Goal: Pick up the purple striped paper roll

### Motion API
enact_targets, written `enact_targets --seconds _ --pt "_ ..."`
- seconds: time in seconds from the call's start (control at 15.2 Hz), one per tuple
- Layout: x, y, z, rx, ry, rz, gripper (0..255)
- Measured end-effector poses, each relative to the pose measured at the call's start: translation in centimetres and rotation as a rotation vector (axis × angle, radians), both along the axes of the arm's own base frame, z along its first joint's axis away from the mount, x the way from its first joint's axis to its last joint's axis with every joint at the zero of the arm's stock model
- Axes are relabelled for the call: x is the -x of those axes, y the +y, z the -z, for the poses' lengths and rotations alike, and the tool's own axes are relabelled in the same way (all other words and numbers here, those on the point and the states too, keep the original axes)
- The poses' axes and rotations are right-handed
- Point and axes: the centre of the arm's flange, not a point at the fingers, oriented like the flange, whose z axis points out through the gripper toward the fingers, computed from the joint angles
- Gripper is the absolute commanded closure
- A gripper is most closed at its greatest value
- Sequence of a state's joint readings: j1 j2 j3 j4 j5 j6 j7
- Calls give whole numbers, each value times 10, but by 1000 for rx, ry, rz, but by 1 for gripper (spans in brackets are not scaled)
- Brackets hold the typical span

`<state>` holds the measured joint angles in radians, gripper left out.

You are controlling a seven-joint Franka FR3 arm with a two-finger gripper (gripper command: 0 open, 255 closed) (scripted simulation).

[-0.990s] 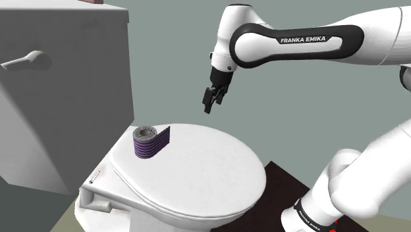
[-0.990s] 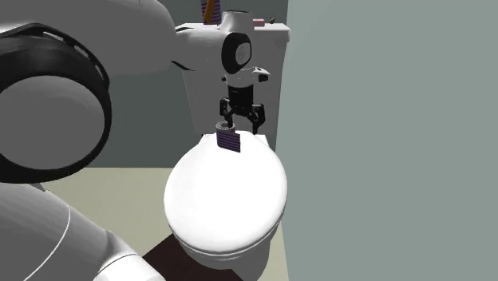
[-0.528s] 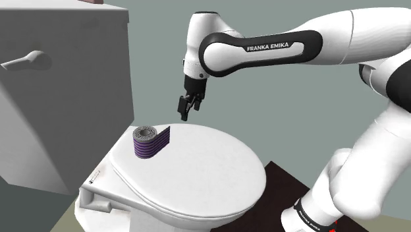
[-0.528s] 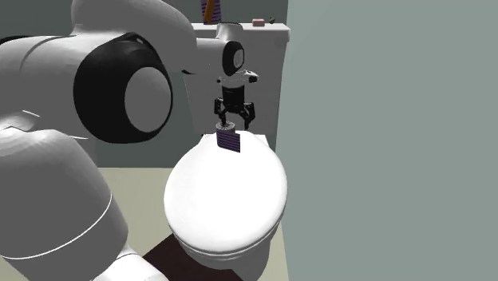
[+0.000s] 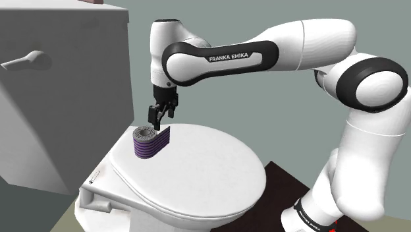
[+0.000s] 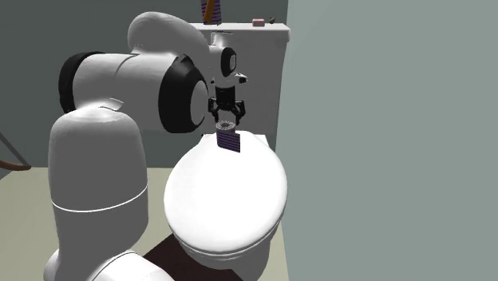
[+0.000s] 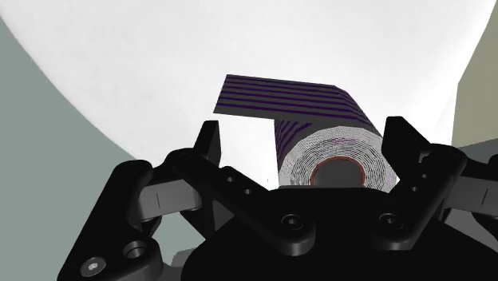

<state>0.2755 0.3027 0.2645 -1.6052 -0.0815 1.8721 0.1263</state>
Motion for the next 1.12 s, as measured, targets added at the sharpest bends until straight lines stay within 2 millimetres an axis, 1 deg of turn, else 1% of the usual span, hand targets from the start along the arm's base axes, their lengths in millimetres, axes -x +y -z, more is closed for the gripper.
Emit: enact_targets --seconds 0.13,0.2,0.26,0.4,0.73,0.79,1.12 --pt "-9 25 9 0 6 -23 0" --pt "-12 34 12 1 9 -31 0" --pt "-11 38 16 1 10 -35 0" --pt "-13 42 27 1 11 -38 0" --pt "-12 44 54 1 11 -39 0" --pt "-12 44 56 1 11 -39 255" --pt "-12 44 54 0 8 -39 255"
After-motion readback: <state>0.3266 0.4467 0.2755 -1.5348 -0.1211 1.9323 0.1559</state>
